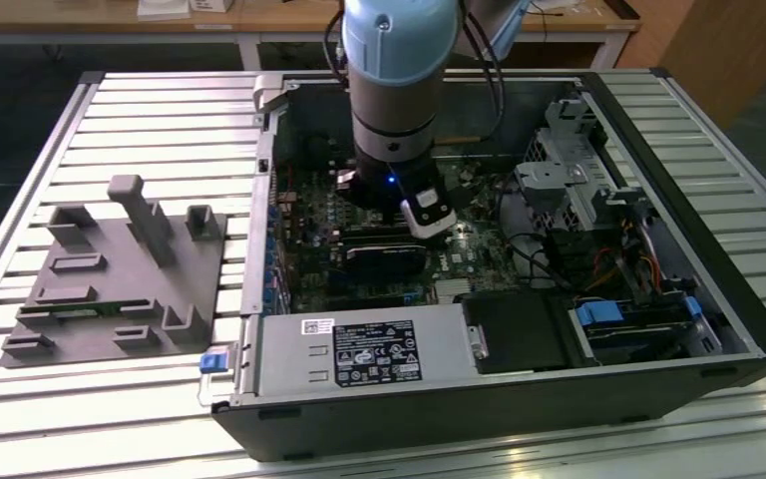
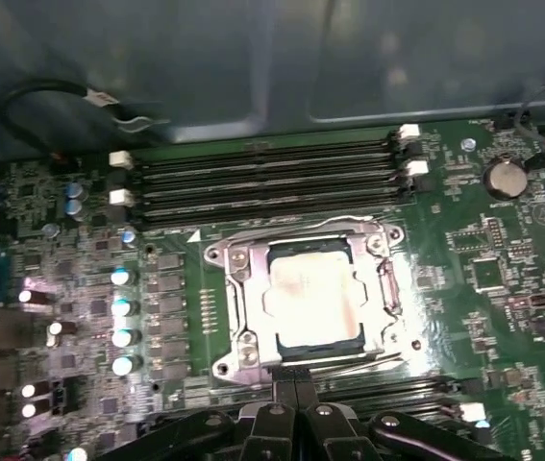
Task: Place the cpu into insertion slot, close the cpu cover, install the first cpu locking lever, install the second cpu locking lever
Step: 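Install the second cpu locking lever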
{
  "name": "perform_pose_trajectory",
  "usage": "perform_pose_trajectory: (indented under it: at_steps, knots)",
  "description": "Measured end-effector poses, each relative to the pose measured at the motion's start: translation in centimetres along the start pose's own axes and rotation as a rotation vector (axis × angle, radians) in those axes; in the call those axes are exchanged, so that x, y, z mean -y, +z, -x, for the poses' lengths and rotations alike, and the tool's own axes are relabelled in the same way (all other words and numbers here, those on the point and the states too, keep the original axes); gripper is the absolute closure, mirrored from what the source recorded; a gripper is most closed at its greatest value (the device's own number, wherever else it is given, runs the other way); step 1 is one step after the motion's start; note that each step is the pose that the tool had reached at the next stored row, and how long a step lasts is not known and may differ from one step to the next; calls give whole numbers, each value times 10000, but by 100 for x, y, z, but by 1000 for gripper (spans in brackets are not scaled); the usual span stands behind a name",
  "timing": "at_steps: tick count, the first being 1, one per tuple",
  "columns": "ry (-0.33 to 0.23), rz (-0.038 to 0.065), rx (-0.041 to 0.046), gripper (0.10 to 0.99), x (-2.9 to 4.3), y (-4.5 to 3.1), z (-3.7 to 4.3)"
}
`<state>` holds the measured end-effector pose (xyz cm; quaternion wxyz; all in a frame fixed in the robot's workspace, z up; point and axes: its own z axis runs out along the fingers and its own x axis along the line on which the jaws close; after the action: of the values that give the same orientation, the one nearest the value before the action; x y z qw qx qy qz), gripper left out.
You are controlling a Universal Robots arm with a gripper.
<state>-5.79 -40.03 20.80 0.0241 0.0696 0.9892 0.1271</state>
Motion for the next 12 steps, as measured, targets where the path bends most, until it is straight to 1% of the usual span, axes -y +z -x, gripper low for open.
perform_pose_trajectory:
  at_steps: [6, 7, 9, 10, 12]
  knots:
    - [-5, -130, 6, 980, -56, 17, 58]
    - [-6, -166, 9, 980, -69, 20, 64]
    - [-12, -261, 21, 980, -97, 28, 73]
    - [-17, -325, 29, 980, -112, 32, 78]
    - [-27, -491, 49, 980, -143, 40, 85]
